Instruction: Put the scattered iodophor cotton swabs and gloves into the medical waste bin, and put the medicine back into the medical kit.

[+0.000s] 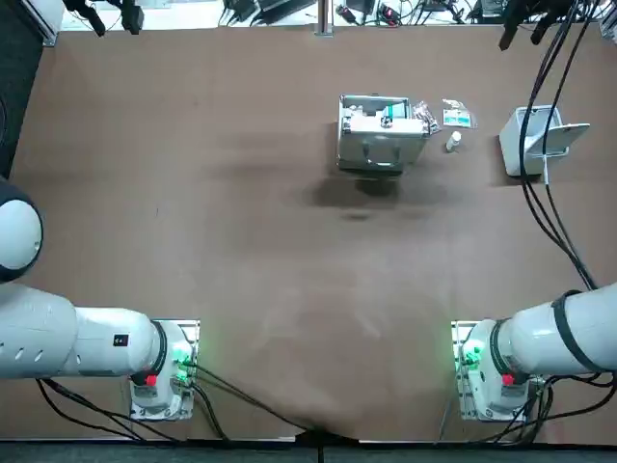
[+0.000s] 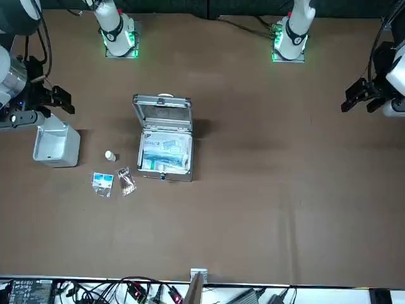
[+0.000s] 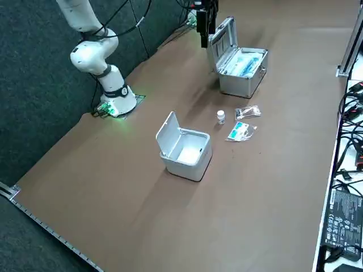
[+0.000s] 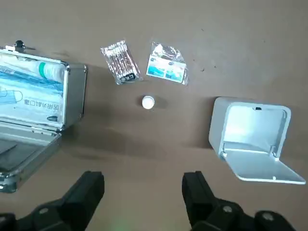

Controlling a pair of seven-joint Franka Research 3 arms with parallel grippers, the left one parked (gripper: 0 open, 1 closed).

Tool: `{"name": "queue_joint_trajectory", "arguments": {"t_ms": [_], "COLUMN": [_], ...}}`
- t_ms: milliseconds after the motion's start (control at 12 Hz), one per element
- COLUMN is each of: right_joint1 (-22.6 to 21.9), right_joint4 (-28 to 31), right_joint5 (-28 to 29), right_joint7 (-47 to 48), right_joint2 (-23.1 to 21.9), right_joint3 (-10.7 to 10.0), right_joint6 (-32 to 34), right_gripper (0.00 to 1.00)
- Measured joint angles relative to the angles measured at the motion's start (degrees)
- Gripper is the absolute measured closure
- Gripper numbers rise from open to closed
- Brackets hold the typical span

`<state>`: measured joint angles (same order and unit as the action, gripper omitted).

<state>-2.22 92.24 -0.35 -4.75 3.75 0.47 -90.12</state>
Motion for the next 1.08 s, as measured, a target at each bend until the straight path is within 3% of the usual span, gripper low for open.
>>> {"name": "queue_joint_trajectory", "arguments": {"t_ms": [1083], "right_joint1": [0.8], "right_joint4": [0.4], "right_joint5": [-0.1], "right_joint7": [-3.1], "right_joint2": [12.6], "right_joint3": [-0.6], "right_joint6": [-15.1], "right_gripper": [0.00]}}
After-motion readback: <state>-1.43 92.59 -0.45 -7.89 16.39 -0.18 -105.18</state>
